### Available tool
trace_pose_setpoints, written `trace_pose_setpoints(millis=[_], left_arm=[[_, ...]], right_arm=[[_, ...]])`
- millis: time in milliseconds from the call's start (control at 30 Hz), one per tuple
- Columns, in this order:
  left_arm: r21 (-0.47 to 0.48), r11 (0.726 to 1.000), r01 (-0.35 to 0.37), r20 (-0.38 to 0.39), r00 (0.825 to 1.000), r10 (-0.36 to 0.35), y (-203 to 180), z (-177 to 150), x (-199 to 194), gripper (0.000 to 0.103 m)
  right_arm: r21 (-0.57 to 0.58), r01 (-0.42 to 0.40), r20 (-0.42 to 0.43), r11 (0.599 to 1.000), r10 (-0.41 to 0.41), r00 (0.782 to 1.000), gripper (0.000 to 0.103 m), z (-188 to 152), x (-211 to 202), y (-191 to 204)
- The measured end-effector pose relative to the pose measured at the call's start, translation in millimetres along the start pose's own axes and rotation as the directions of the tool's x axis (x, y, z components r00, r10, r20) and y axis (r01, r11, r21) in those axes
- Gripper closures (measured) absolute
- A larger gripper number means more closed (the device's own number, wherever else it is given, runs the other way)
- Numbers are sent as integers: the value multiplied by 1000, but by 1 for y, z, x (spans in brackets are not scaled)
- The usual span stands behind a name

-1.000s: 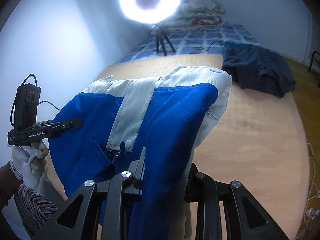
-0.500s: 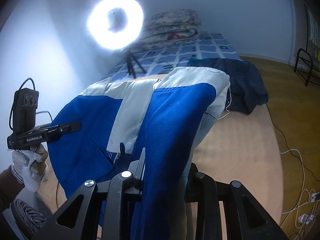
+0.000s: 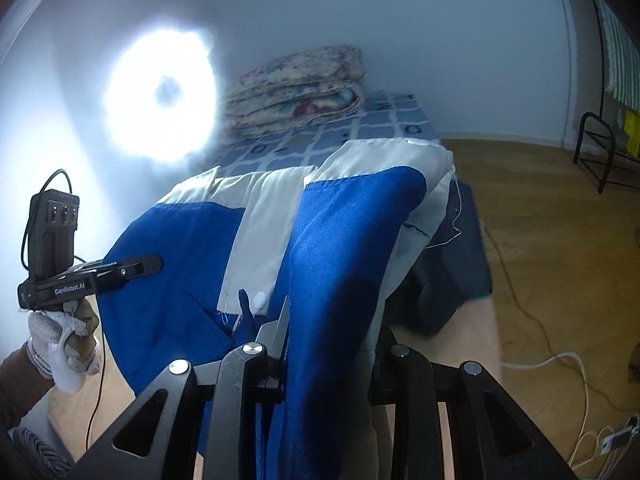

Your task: Fold large clothes

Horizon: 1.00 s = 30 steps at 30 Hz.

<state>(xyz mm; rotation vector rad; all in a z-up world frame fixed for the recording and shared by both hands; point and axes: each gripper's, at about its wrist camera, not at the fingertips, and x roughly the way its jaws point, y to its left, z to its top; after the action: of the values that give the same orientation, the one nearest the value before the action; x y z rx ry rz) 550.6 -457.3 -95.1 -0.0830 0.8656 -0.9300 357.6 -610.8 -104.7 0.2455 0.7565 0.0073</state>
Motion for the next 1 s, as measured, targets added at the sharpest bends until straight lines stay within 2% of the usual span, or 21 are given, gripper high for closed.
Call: trace_pose_setpoints(millis=[267,400,633,1000], left_arm=[[43,999,-19,63,998,17,-9,67,47,73],[45,998,-33,75,997,30,-5,85,75,73],[20,999,-46,61,997,44,11,90,120,73],[42,996,-74,32,997,73,27,81,134,73]], right_arm=[[21,13,59,1000,-14,998,77,61,23,-47],[27,19,69,999,-20,997,77,78,44,-69],[69,25,50,997,-29,998,77,78,81,-100],[125,23,8,992,-24,1000,76,80,120,-135]])
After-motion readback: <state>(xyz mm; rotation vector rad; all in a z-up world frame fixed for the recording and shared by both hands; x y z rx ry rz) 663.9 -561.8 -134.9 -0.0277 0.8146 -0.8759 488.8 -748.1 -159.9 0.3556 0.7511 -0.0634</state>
